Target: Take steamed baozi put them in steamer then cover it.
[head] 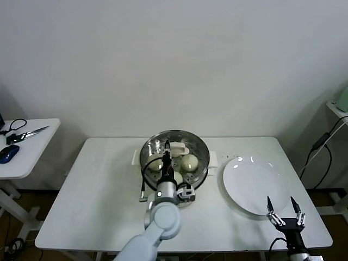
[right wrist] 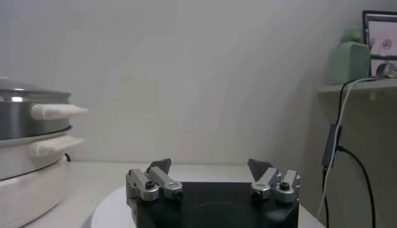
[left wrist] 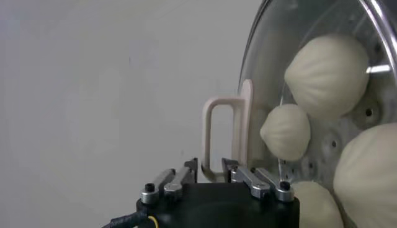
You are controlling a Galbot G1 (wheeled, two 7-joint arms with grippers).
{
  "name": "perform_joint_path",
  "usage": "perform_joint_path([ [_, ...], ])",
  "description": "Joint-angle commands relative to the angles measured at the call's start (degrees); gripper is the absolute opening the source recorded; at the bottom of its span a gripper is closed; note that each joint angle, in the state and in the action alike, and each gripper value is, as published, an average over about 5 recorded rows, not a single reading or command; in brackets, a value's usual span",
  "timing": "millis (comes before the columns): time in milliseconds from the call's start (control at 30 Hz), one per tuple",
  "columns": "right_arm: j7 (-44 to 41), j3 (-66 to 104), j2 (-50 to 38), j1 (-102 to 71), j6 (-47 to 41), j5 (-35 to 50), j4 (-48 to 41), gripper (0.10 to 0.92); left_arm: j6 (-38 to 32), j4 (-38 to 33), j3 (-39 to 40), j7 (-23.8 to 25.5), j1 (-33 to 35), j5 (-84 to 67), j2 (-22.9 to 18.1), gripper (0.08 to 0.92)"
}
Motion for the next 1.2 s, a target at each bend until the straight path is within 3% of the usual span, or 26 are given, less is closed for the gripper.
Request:
perform_joint_path([
  [33, -0.2, -0.3, 0.0, 0.1, -0.6, -0.9, 0.0, 0.823, -0.1, -3.2, 0.2, 1.8, 0.2, -2.2, 1.3, 0.377],
  [233, 1.8, -1.3, -0.3, 0.0, -3.0, 1.4, 0.6, 0.823, 1.9, -12.4, 2.3, 3.9, 0.1, -8.7, 4.1, 0.55],
  [533, 3.0, -2.2, 0.4, 0.9, -2.9, 1.0, 2.0, 0.823, -0.6, -23.8, 0.5, -0.8, 7.3, -22.8, 7.9, 0.792],
  [667, 2.8, -2.2, 1.4, 1.7, -2.0, 0.5, 2.9, 0.823, -6.9, -25.6, -2.9, -5.6, 13.0, -31.7, 9.1, 0.82],
  [800, 2.9, -2.5, 1.7, 2.5, -1.2, -0.6, 2.9, 0.823, -16.4, -26.1, -12.6, -12.3, 18.1, -46.2, 8.8, 0.822],
  [867, 2.8, -2.9, 1.7, 2.8, -1.1, -0.9, 2.9, 0.823, -20.4, -26.7, -21.1, -15.4, 20.2, -58.9, 8.9, 0.823],
  [1067, 2.3, -3.8, 1.8, 3.7, -1.4, -0.8, 2.3, 0.823, -32.8, -23.9, -48.7, -15.3, 27.4, -94.2, 10.2, 0.823],
  [1200, 2.2, -4.2, 2.0, 4.1, -1.5, -0.5, 1.3, 0.823, -43.3, -16.9, -55.9, -13.9, 32.8, -105.6, 11.7, 0.823],
])
